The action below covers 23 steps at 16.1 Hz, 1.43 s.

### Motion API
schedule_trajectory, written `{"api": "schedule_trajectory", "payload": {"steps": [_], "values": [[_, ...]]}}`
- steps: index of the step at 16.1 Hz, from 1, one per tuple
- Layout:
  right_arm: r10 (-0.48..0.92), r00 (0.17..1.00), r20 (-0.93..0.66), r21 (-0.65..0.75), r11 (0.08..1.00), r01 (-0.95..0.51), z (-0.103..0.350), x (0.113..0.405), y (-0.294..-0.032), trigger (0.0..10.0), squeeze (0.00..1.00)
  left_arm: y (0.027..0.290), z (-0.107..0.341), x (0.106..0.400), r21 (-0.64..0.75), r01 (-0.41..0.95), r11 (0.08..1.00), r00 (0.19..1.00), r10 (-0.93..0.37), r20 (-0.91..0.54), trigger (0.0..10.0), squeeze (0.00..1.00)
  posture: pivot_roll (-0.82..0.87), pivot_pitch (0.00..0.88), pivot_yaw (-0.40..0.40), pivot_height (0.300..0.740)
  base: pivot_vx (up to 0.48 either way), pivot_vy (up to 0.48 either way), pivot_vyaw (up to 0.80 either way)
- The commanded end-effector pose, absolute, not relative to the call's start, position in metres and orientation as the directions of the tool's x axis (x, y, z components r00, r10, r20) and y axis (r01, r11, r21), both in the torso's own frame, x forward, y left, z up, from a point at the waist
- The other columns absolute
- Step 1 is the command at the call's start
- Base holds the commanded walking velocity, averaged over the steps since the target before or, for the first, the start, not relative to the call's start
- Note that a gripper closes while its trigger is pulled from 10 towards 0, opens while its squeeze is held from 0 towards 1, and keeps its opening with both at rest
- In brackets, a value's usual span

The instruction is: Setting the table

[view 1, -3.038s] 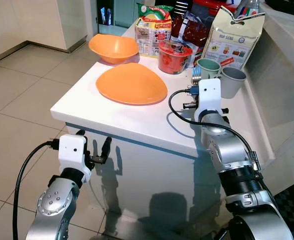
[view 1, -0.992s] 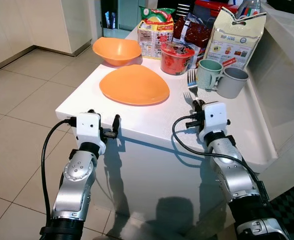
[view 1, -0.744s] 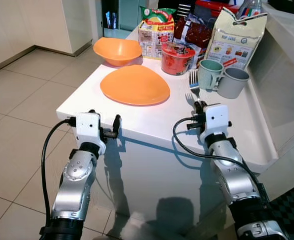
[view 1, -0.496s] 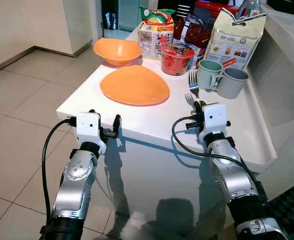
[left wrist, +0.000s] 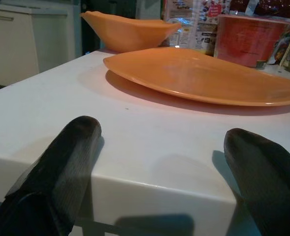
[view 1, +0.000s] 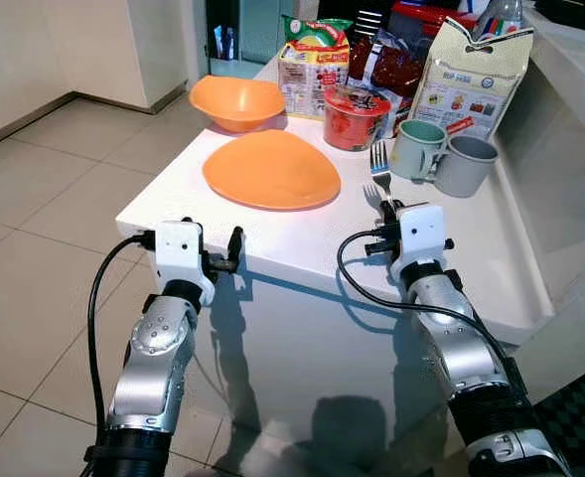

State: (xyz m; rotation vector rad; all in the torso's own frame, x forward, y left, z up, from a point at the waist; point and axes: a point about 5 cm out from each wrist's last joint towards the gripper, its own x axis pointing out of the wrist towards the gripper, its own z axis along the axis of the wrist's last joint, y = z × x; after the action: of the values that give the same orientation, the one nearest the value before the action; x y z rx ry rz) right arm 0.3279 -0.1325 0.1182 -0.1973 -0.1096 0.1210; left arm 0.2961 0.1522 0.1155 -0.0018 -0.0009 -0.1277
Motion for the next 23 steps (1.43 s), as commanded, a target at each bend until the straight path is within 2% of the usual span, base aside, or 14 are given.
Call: {"api": "schedule_trajectory", "payload": {"steps": [1, 23], "values": [[0.098, 0.992, 0.073, -0.194, 0.978, -0.082, 0.117, 0.331, -0.14, 10.0, 0.0, 0.145, 0.108, 0.298, -0.03, 0.14, 0.99, 0.989, -0.141, -0.046, 10.0, 0.0, 0.12, 0.0, -0.071, 0.74, 0.0, 0.0, 0.0], [0.102, 0.994, 0.032, -0.208, 0.974, -0.093, 0.104, 0.324, -0.139, 10.0, 0.0, 0.139, 0.111, 0.297, 0.012, 0.19, 0.982, 0.981, -0.19, -0.033, 10.0, 0.0, 0.12, 0.0, -0.069, 0.74, 0.0, 0.0, 0.0]]}}
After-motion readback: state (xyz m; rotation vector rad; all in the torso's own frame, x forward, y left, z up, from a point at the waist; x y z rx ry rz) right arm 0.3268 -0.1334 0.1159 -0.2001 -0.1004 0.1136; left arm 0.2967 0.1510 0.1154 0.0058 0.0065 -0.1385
